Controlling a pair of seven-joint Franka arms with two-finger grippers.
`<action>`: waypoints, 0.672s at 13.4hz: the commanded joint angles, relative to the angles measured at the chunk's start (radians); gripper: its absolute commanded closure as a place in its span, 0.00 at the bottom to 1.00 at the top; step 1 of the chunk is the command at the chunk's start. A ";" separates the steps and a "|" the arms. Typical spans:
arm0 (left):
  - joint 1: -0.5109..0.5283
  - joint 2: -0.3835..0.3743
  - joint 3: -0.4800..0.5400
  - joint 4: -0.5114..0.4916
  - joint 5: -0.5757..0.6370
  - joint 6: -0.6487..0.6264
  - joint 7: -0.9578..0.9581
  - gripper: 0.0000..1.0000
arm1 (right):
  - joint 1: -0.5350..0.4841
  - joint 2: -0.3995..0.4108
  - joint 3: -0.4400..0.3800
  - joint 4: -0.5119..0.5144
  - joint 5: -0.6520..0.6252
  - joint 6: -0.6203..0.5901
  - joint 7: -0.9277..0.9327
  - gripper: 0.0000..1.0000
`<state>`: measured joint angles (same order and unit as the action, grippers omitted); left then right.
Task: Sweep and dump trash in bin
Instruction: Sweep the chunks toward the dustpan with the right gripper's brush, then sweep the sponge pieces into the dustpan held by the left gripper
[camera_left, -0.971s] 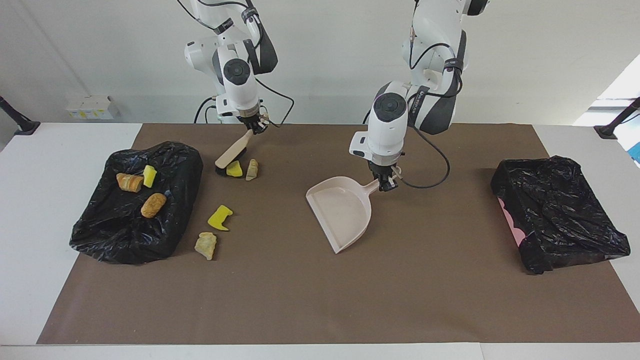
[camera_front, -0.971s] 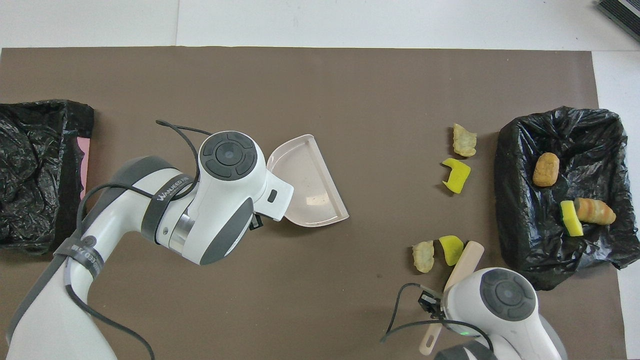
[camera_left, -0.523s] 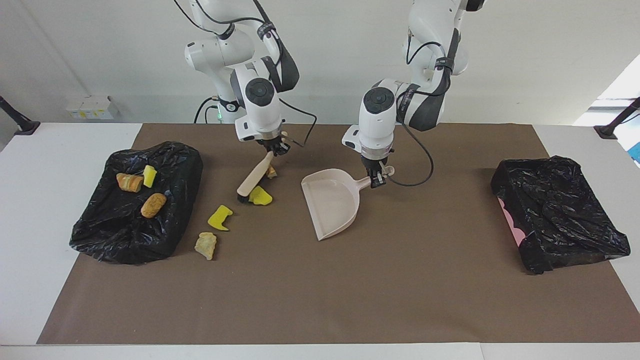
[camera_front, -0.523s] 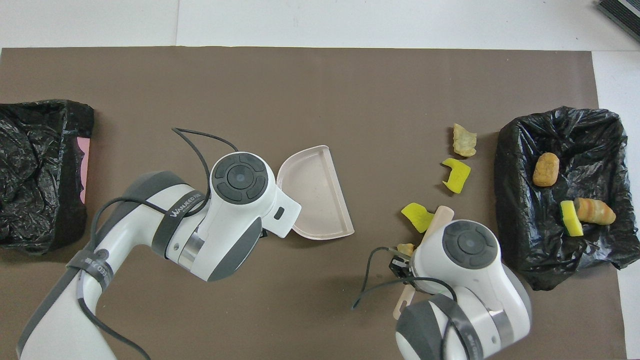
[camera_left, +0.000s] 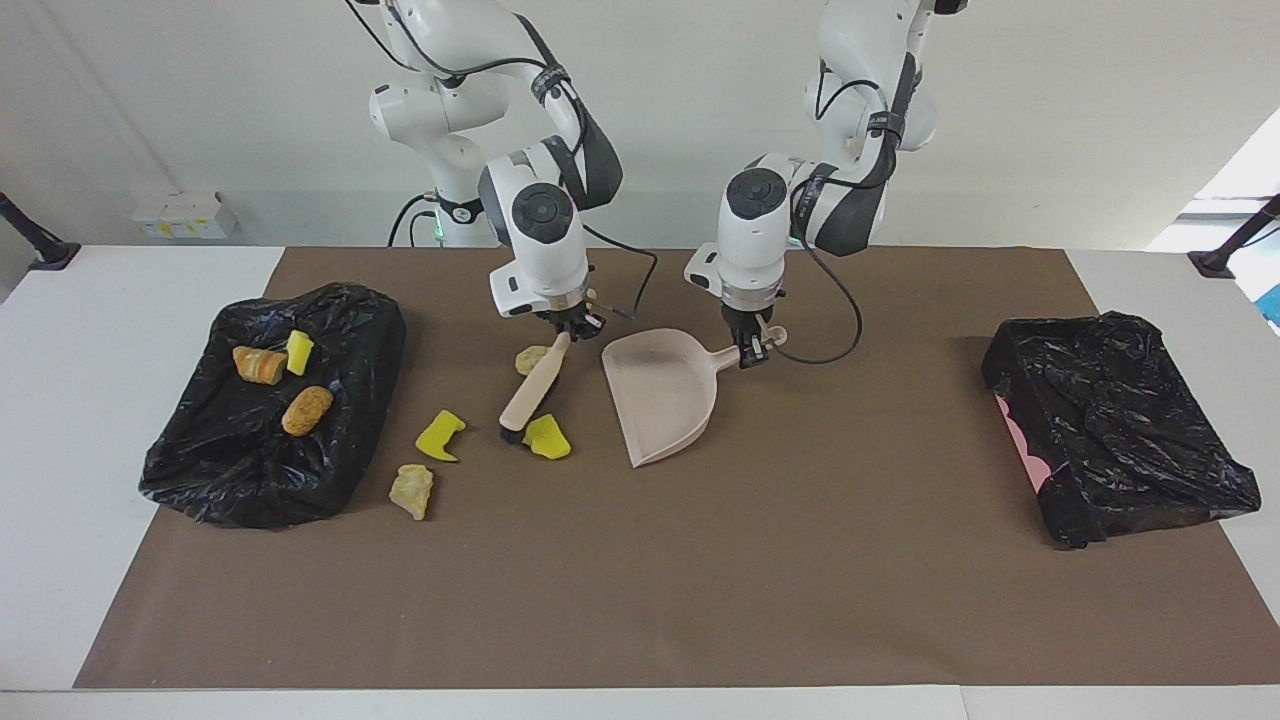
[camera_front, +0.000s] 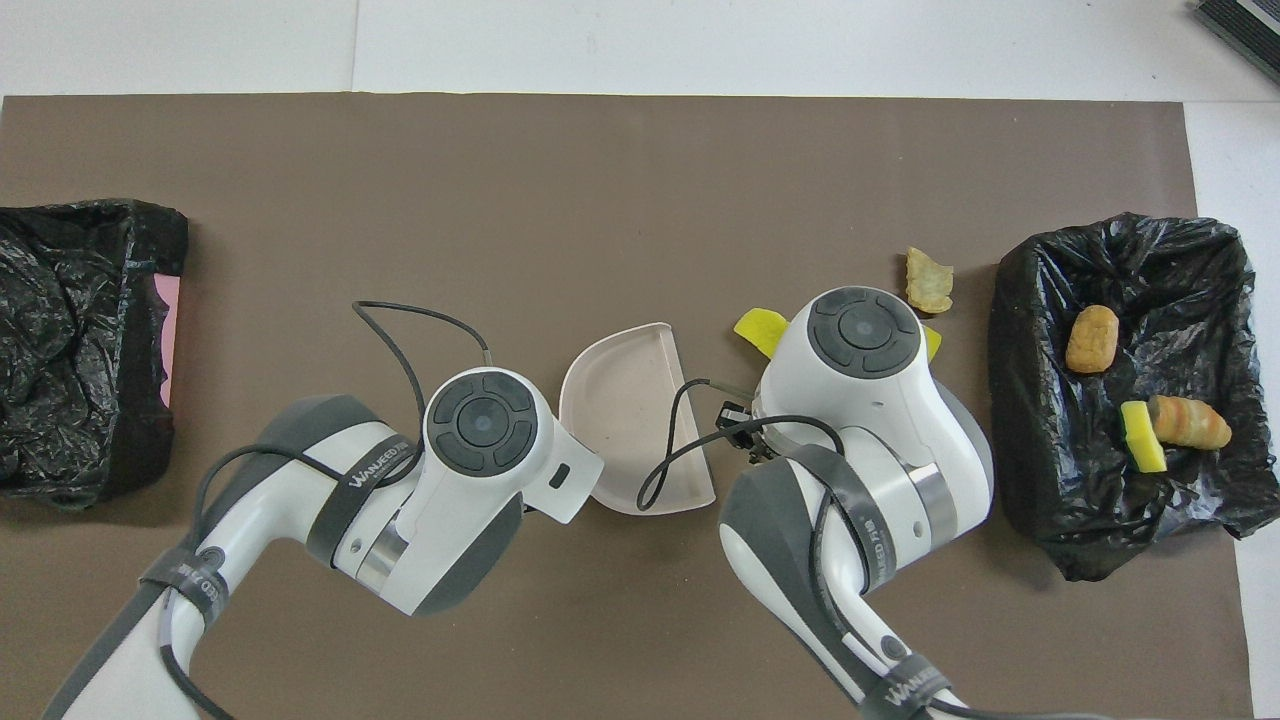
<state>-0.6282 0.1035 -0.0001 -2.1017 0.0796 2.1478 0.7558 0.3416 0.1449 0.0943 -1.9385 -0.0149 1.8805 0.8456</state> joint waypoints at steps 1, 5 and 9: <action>-0.019 -0.031 0.012 -0.044 0.020 0.026 0.004 1.00 | -0.076 0.041 0.005 0.050 -0.104 -0.041 -0.110 1.00; -0.013 -0.030 0.012 -0.044 0.017 0.033 -0.080 1.00 | -0.188 0.062 0.004 0.058 -0.262 -0.041 -0.342 1.00; -0.005 -0.028 0.011 -0.044 0.008 0.040 -0.214 1.00 | -0.243 0.120 0.004 0.107 -0.361 -0.055 -0.525 1.00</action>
<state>-0.6285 0.1034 0.0011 -2.1074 0.0794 2.1555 0.5950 0.1116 0.2149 0.0863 -1.8866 -0.3294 1.8601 0.3871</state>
